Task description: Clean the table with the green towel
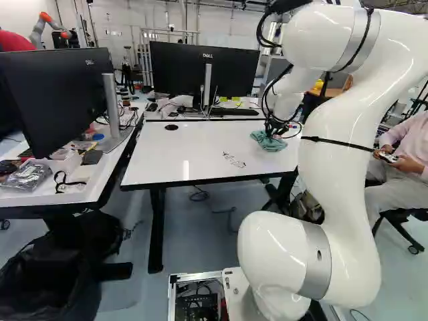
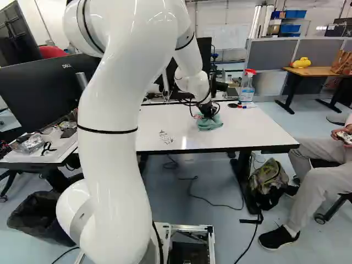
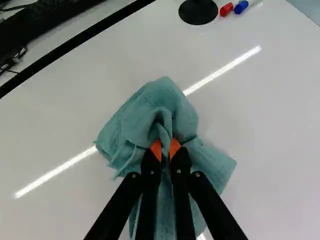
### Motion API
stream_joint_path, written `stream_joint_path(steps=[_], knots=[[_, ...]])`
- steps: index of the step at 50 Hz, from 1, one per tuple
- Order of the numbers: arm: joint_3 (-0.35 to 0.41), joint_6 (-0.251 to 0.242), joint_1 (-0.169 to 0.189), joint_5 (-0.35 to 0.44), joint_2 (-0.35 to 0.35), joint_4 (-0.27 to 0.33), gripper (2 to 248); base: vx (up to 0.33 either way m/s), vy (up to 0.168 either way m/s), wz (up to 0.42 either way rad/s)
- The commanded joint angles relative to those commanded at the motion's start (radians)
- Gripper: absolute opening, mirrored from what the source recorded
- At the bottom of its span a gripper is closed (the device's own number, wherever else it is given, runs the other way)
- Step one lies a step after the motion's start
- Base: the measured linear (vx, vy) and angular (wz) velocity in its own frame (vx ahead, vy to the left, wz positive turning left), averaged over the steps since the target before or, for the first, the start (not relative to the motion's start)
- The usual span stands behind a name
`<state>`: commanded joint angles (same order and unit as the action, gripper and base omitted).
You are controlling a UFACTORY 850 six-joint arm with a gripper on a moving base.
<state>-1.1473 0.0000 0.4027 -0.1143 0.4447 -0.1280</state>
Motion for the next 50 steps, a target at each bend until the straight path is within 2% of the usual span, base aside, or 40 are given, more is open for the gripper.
stream_joint_path(steps=[19, 39, 50], knots=[[0.100, 0.000, -0.015, 0.000, -0.078, 0.000, 38, 0.000, 0.000, 0.000], [0.195, 0.000, 0.011, 0.000, -0.154, 0.000, 38, 0.000, 0.000, 0.000], [0.199, 0.000, 0.014, 0.000, -0.156, 0.000, 38, 0.000, 0.000, 0.000]])
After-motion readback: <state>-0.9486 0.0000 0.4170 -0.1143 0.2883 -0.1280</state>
